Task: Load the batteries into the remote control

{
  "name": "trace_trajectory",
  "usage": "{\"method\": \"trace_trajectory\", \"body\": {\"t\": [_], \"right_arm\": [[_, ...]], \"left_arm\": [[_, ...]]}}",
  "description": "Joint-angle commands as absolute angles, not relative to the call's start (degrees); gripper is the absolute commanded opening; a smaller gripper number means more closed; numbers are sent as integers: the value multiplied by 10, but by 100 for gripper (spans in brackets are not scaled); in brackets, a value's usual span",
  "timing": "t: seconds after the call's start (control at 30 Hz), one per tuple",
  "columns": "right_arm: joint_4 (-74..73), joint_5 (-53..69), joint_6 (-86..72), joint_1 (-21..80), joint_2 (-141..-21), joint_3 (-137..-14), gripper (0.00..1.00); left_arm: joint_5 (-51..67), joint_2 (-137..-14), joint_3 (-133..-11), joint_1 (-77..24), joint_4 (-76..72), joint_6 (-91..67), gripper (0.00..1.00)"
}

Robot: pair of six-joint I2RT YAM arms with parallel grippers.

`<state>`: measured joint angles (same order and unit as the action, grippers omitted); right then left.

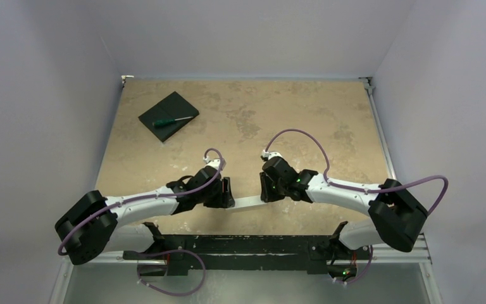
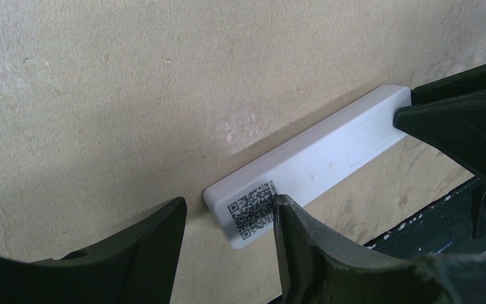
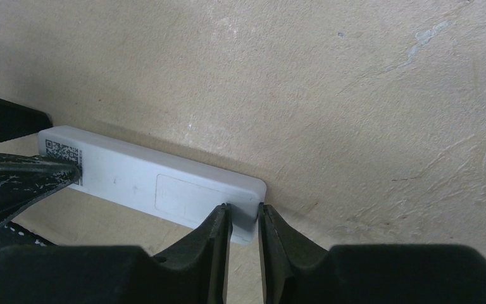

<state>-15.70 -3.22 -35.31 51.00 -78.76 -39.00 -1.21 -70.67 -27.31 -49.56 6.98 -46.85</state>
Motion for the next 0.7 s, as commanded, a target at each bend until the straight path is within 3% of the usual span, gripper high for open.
{"method": "trace_trajectory", "body": {"t": [0.0, 0.33, 0.67], "right_arm": [[-126, -1, -352, 522, -810, -384, 27], [-154, -22, -349, 522, -787, -391, 34], [-212, -59, -346, 521, -742, -418, 50]], "left_arm": [[-11, -719, -286, -493, 68, -454, 52], [-14, -716, -287, -493, 74, -454, 52], [-17, -714, -296, -493, 90, -447, 54]]}}
